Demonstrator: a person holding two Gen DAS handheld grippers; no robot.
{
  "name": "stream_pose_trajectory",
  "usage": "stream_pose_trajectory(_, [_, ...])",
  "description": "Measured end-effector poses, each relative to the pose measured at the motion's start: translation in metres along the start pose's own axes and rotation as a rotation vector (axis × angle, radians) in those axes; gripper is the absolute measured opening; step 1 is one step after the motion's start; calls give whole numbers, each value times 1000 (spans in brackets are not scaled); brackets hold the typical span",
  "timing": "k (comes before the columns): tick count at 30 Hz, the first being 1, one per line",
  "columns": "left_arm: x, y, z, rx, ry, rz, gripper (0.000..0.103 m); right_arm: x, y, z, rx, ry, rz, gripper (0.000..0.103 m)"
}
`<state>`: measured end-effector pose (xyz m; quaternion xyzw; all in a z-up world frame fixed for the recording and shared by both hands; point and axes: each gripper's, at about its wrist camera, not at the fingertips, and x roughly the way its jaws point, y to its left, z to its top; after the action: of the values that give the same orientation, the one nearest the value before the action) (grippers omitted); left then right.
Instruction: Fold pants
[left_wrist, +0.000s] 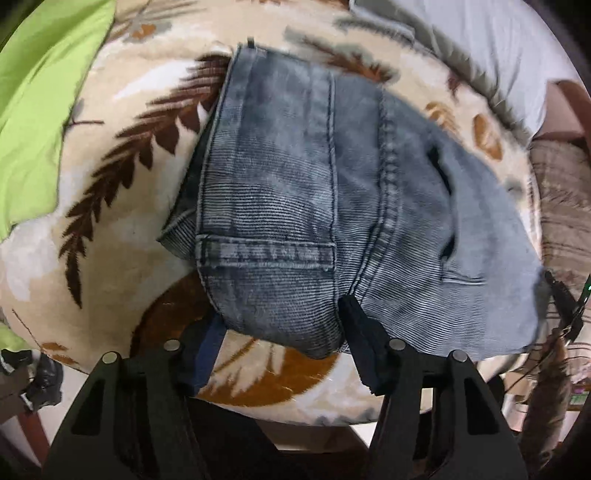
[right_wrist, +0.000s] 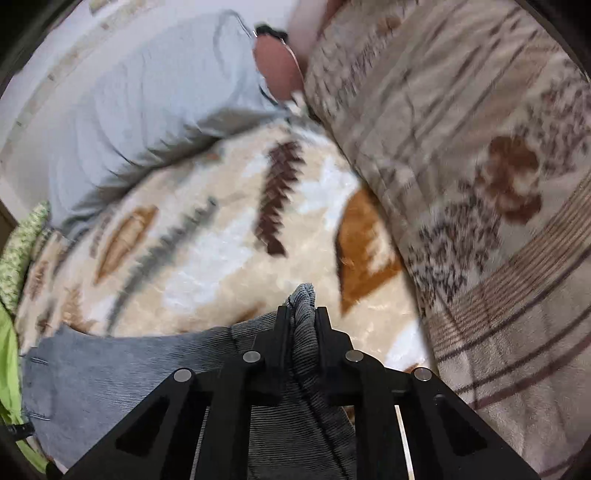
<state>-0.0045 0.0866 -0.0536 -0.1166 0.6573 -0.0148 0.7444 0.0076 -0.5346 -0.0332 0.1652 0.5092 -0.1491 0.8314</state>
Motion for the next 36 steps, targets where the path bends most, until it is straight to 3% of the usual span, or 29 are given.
stream_pose_trajectory(3, [-4, -8, -4, 43, -28, 46, 63, 7, -1, -7, 4, 0, -47, 23])
stream_pose_trajectory(5, [-8, -8, -6, 56, -22, 52, 63, -3, -3, -7, 28, 8, -34, 26])
stream_pose_trajectory(8, [-26, -5, -8, 91, -23, 31, 63, -41, -10, -16, 29, -43, 8, 26])
stream_pose_trajectory(12, [-61, -14, -16, 174, -74, 1, 63, -86, -31, -46, 55, -91, 63, 41])
stream_pose_trajectory(14, [-75, -28, -17, 219, -103, -20, 63, -97, -44, -70, 85, -79, 81, 42])
stream_pose_trajectory(19, [-83, -103, -13, 398, -121, -47, 67, -93, -65, -115, 200, -50, 151, 42])
stream_pose_trajectory(25, [-59, -209, -17, 581, -51, -70, 68, -67, -76, -113, 307, -62, 168, 42])
stream_pose_trajectory(26, [-54, -225, -20, 605, -35, -67, 68, -65, -77, -113, 309, -69, 179, 34])
stream_pose_trajectory(27, [-45, -245, -22, 637, -15, -60, 68, -66, -76, -113, 304, -83, 193, 13])
stream_pose_trajectory(31, [-21, -299, -29, 715, 39, -45, 68, -83, -74, -122, 284, -120, 200, 13])
stream_pose_trajectory(33, [-7, -328, -28, 742, 65, -29, 68, -77, -77, -131, 294, -83, 203, 14])
stream_pose_trajectory(36, [8, -360, -22, 759, 92, -5, 68, -83, -90, -143, 358, -108, 252, 21])
